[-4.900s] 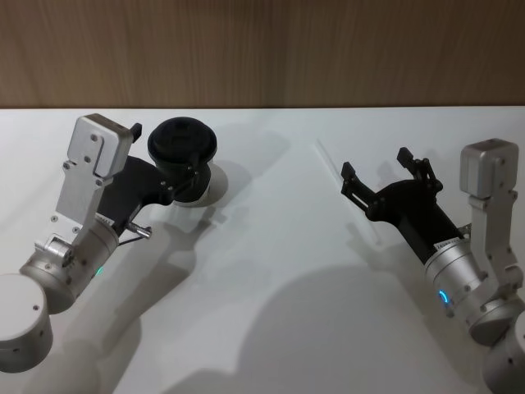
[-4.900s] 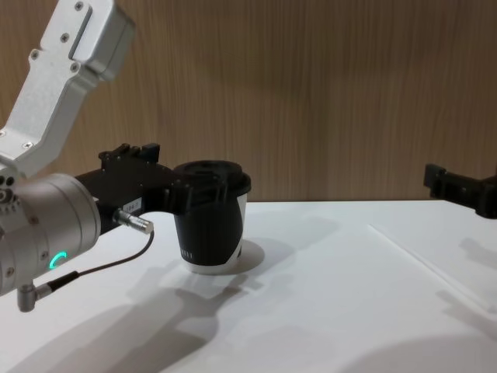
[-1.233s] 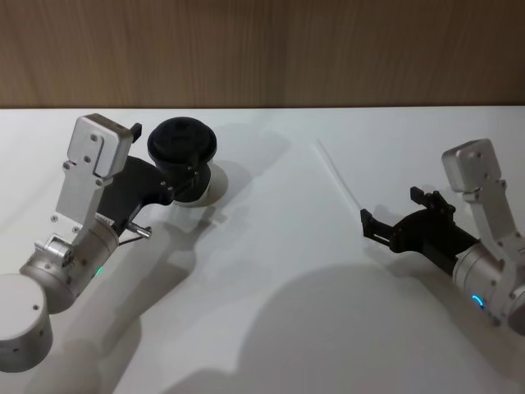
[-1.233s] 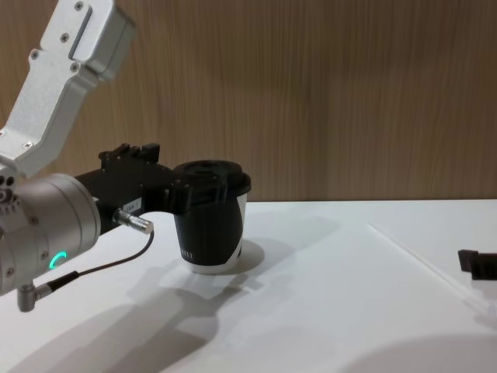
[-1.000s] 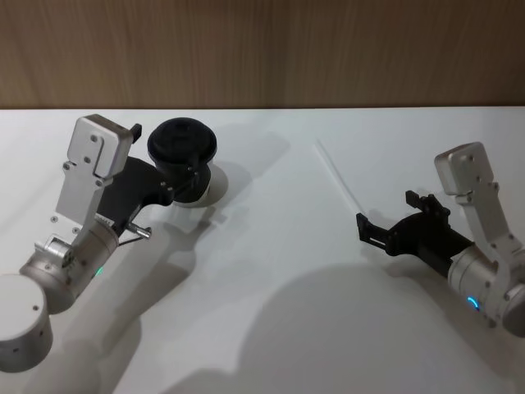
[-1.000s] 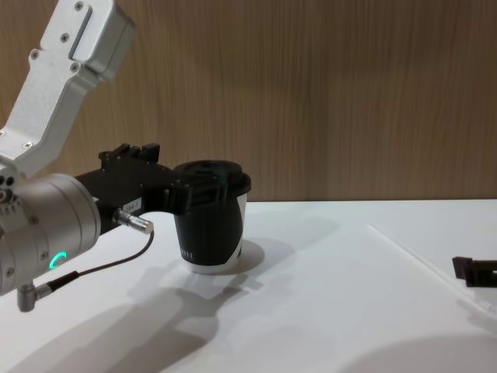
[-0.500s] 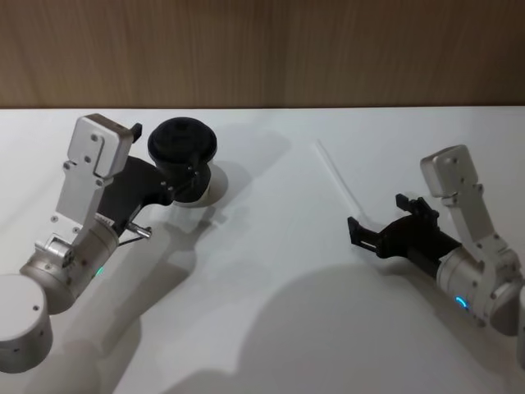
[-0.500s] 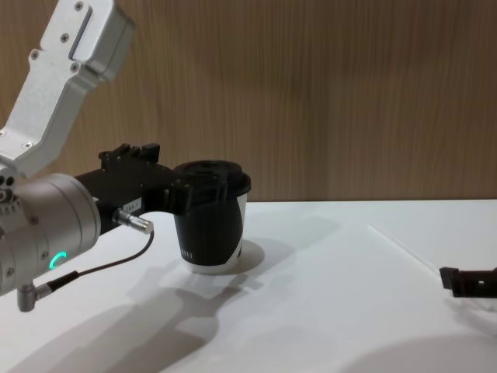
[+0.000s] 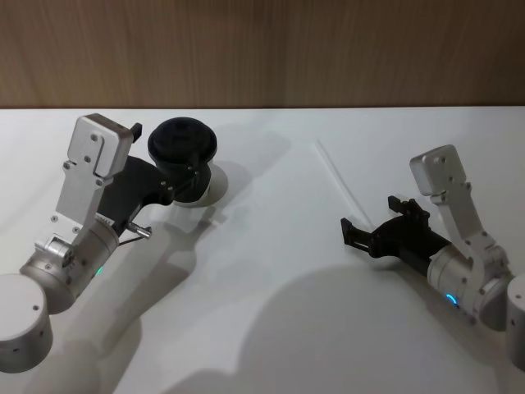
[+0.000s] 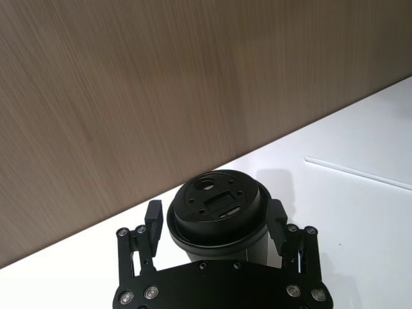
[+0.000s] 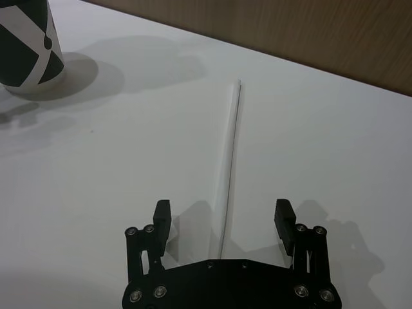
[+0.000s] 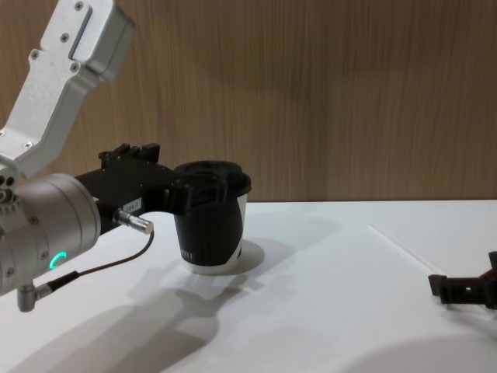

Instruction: Pick up the straw with one hand, pass it to the other hand, and insert it into the cup.

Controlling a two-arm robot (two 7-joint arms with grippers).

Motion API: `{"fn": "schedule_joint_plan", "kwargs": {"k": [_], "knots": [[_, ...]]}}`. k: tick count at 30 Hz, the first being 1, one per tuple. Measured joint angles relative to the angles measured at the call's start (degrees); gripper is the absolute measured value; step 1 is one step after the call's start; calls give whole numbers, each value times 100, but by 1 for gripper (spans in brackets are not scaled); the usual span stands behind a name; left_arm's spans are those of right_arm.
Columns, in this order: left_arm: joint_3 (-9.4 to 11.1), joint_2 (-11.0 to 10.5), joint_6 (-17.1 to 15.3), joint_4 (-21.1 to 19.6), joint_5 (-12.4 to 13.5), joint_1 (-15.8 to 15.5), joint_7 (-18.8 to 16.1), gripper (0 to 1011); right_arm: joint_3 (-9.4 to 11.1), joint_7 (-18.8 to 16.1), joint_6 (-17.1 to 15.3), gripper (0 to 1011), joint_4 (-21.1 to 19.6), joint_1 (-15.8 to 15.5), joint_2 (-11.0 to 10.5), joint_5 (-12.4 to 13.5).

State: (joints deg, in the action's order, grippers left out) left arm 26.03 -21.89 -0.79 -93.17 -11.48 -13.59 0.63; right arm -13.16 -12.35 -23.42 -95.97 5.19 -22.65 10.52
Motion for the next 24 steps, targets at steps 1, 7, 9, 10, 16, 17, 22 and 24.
{"fn": "schedule_joint_plan", "kwargs": {"k": [1, 7, 9, 10, 16, 17, 22, 24], "knots": [[0, 0, 0, 0, 0, 0, 0, 1003, -1, -6, 0, 1001, 31, 18, 12, -10], [0, 0, 0, 0, 0, 0, 0, 1003, 4, -37, 1, 1001, 118, 67, 46, -28], [0, 0, 0, 0, 0, 0, 0, 1003, 11, -44, 4, 1001, 141, 79, 57, -37], [0, 0, 0, 0, 0, 0, 0, 1003, 11, -44, 4, 992, 141, 79, 57, -37], [0, 0, 0, 0, 0, 0, 0, 1003, 53, -70, 13, 869, 183, 94, 86, -48], [0, 0, 0, 0, 0, 0, 0, 1003, 59, -73, 13, 838, 188, 94, 91, -48], [0, 0, 0, 0, 0, 0, 0, 1003, 97, -88, 13, 707, 200, 91, 110, -47], [0, 0, 0, 0, 0, 0, 0, 1003, 117, -98, 10, 627, 205, 82, 119, -40]]}}
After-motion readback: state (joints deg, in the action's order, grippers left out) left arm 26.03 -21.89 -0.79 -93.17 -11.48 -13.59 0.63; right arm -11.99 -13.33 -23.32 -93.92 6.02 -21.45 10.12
